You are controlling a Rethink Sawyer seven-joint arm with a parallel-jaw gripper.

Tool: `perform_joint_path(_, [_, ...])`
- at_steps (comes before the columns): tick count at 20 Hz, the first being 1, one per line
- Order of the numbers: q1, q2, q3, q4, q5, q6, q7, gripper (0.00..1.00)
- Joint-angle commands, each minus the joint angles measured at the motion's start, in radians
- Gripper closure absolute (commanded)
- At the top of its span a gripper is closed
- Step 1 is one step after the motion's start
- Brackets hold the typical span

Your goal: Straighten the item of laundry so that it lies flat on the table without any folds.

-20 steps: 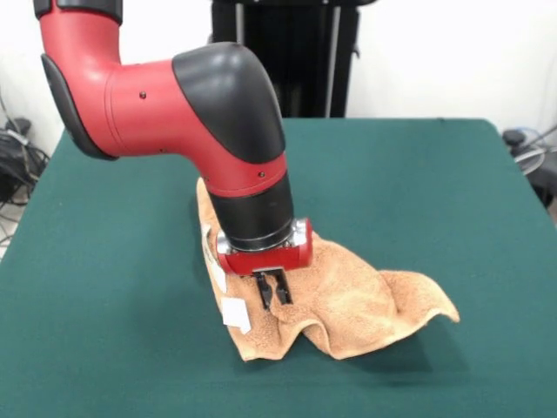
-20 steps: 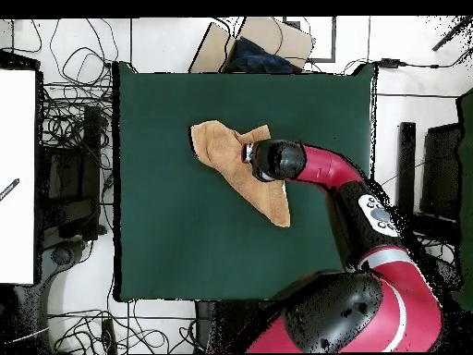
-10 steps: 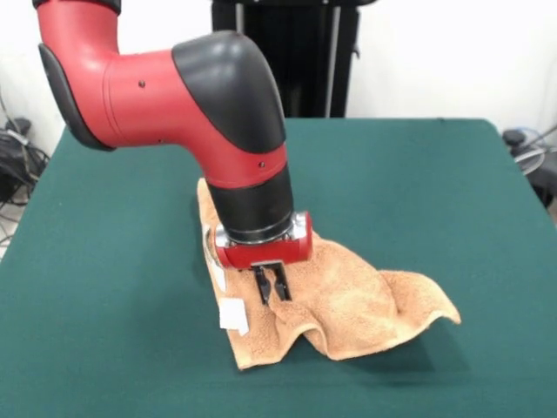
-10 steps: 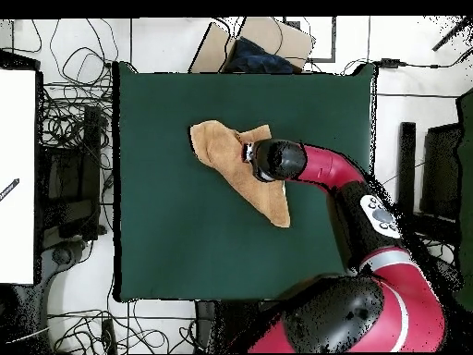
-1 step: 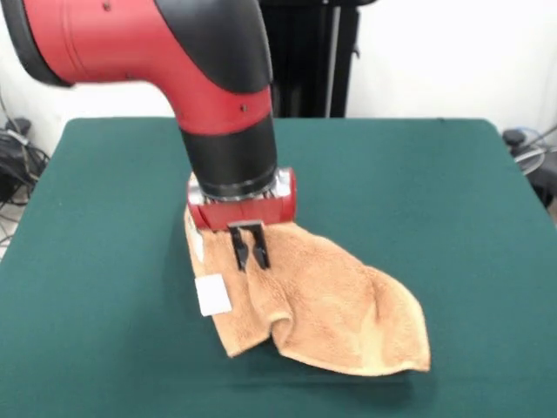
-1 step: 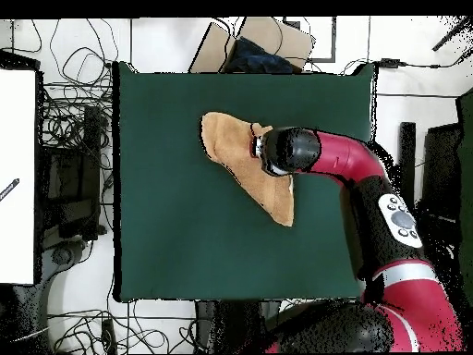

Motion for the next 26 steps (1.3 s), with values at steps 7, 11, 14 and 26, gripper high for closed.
perform_joint_path(7, [-0.033, -0.017, 0.012, -0.103, -0.027, 0.135, -0.088, 1.00])
perform_joint_path(11, [-0.040, 0.009, 0.020, -0.110, -0.030, 0.119, -0.094, 1.00])
perform_joint_path(14, [-0.037, 0.020, 0.018, -0.118, -0.034, 0.112, -0.089, 1.00])
perform_joint_path(26, [-0.056, -0.004, 0.030, -0.046, -0.058, 0.027, -0.094, 0.00])
